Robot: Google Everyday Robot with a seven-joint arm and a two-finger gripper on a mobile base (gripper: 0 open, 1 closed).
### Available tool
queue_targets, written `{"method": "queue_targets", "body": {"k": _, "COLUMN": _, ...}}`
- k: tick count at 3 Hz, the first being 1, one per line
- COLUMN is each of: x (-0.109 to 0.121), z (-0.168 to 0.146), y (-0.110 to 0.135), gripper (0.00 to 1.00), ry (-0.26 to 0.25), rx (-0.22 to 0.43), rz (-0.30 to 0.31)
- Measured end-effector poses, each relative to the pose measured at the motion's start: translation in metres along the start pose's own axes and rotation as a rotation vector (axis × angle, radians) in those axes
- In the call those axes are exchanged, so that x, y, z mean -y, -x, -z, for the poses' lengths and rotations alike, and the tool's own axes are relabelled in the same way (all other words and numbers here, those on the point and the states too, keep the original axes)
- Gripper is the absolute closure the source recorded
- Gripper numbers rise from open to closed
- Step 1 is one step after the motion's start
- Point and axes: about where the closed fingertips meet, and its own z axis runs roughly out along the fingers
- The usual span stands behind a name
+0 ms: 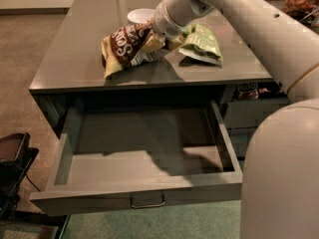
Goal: Pick brown chip bag from top drawer and place on counter
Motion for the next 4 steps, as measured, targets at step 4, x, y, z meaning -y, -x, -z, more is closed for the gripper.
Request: {"method": "queue_targets", "body": {"k": 4, "x": -0.0005, "z": -0.0012, "y": 0.0002, "gripper": 0.00, "ry": 0.002, "rx": 0.000, "rz": 0.000}}
